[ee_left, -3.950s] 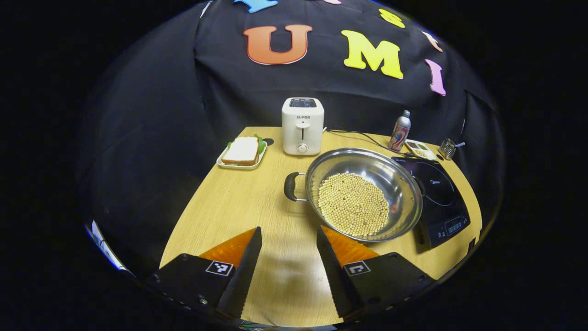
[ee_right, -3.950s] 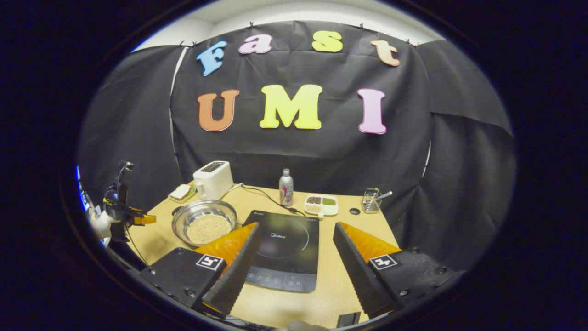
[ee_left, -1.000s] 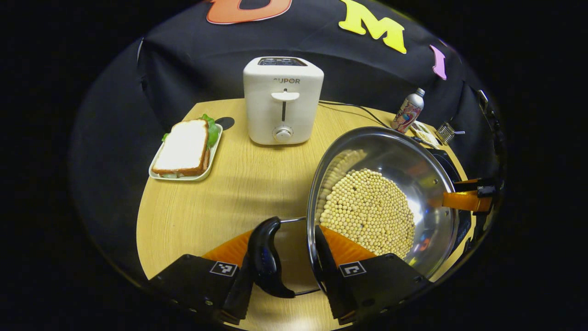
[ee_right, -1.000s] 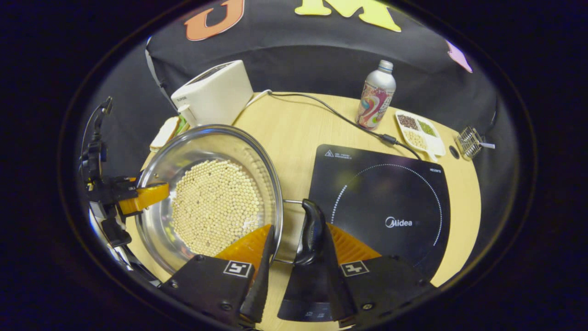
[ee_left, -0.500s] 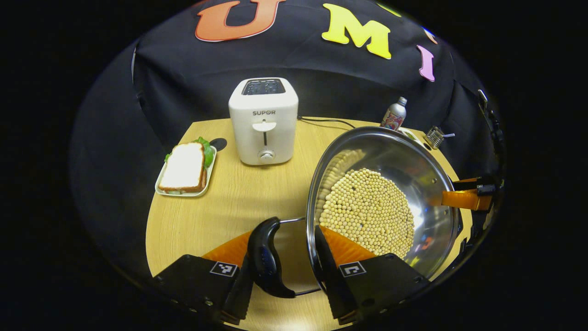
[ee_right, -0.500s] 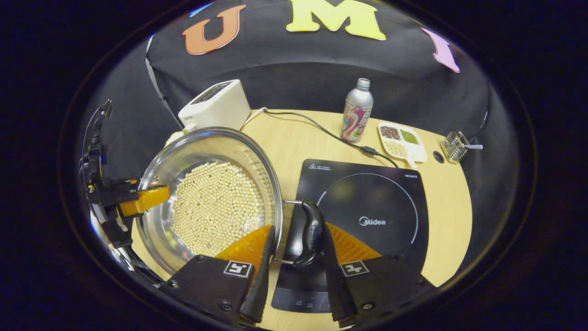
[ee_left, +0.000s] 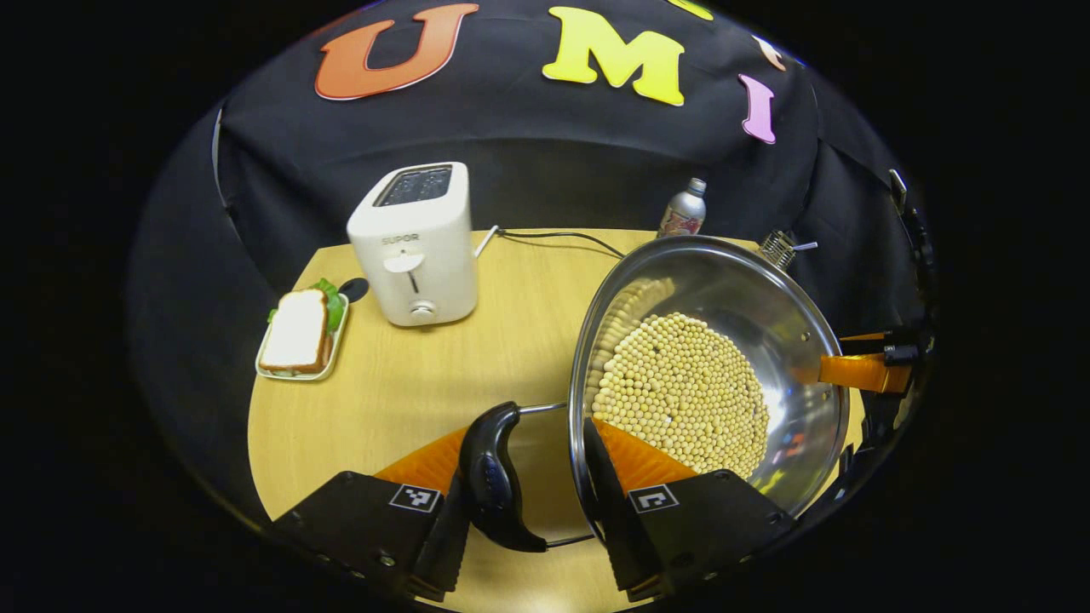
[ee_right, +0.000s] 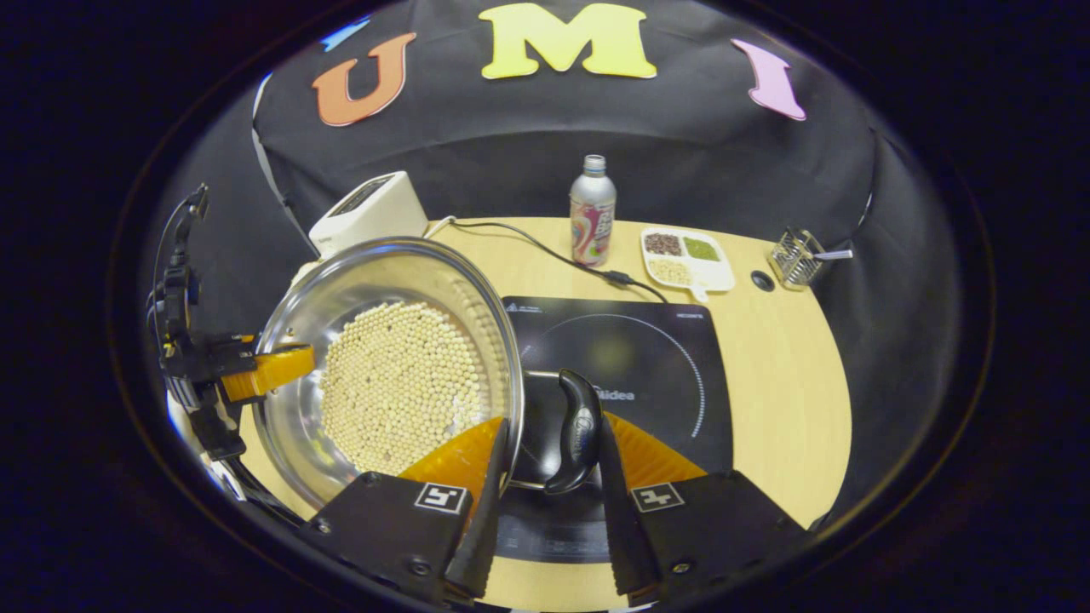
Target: First push the handle of the pot to place it horizontally, then grasp the pot with both hands and set it on the induction cooktop.
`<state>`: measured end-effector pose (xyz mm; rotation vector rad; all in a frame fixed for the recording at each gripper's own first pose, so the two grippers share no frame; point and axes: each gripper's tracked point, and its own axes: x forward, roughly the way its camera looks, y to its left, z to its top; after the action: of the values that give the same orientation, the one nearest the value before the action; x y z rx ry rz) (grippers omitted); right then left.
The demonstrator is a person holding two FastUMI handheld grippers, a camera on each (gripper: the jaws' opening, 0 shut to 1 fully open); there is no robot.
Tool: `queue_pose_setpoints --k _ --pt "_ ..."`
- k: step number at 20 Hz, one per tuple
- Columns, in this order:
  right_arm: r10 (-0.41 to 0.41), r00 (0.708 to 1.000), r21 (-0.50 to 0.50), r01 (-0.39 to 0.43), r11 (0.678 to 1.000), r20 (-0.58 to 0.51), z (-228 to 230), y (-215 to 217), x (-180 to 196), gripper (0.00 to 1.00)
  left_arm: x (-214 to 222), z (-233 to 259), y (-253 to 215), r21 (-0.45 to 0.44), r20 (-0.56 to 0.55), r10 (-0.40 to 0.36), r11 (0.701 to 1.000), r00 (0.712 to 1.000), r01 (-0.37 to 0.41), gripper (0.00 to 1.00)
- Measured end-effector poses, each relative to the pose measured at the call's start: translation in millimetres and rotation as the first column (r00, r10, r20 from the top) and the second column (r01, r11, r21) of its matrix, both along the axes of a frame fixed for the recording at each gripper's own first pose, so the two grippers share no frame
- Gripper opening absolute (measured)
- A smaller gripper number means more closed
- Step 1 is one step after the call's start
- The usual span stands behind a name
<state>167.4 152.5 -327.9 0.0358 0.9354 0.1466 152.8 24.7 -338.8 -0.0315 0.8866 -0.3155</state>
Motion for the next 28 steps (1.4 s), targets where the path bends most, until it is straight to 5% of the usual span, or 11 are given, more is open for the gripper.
queue_pose_setpoints --k 12,28 --pt "-0.041 0.999 -0.013 0.040 0.999 -0.023 -1.7 -104.7 9.1 0.53 10.2 -0.8 -102.8 -0.014 -0.011 -0.032 0.999 0.999 0.032 0.65" --pt "-0.013 0.998 -0.015 0.012 1.000 -0.068 -19.1 -183.1 38.4 0.56 21.1 -16.4 -178.7 -0.007 -0.061 0.000 1.000 0.998 0.000 0.65"
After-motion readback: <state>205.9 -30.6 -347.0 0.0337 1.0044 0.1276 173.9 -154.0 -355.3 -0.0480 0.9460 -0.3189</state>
